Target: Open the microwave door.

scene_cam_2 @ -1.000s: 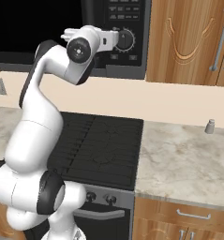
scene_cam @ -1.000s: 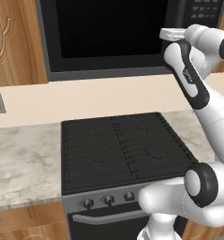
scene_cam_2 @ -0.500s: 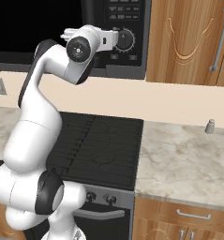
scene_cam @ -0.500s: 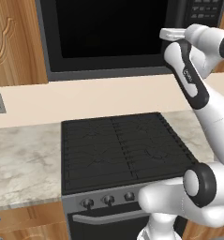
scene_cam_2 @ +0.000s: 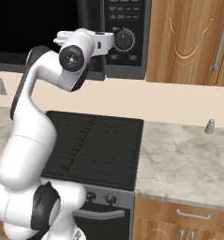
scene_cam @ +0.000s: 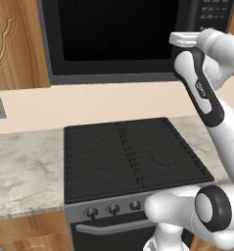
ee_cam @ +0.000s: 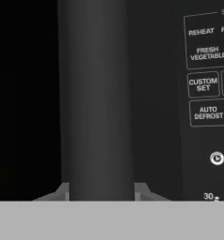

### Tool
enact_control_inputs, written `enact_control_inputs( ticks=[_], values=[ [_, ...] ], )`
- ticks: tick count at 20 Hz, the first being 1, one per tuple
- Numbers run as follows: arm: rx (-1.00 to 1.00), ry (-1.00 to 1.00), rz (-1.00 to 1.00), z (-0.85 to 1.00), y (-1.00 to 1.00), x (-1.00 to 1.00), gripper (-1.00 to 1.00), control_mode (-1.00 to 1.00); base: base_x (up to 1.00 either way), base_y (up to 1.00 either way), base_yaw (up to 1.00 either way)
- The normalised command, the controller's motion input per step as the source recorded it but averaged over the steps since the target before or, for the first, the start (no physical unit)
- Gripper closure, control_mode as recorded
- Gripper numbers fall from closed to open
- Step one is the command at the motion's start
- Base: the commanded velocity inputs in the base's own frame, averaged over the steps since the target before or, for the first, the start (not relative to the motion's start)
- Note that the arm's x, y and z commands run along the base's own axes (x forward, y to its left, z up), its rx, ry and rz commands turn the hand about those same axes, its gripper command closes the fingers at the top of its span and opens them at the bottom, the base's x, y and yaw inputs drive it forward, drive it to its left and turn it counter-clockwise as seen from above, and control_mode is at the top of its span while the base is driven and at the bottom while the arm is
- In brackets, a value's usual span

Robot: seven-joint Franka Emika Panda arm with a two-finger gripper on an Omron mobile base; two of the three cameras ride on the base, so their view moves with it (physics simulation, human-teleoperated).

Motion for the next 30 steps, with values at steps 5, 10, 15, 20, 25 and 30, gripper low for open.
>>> enact_control_inputs(
  ticks=[5, 10, 15, 20, 25, 30],
  values=[
    [0.00, -0.08, 0.00, 0.46, 0.00, -0.85, 1.00, -1.00, 0.00, 0.00, 0.00],
    [0.00, 0.00, 0.00, 0.75, 0.00, -0.89, 1.00, -1.00, 0.00, 0.00, 0.00],
    [0.00, 0.00, 0.00, 0.82, 0.00, -0.97, 1.00, -1.00, 0.00, 0.00, 0.00],
    [0.00, 0.00, 0.00, 0.78, 0.02, -1.00, 1.00, -1.00, 0.00, 0.00, 0.00],
    [0.00, 0.00, 0.00, 0.56, 0.19, -1.00, -1.00, -1.00, 0.00, 0.00, 0.00],
    [-0.02, -0.06, 0.00, 0.09, 0.14, -1.00, -1.00, -1.00, 0.00, 0.00, 0.00]
  ],
)
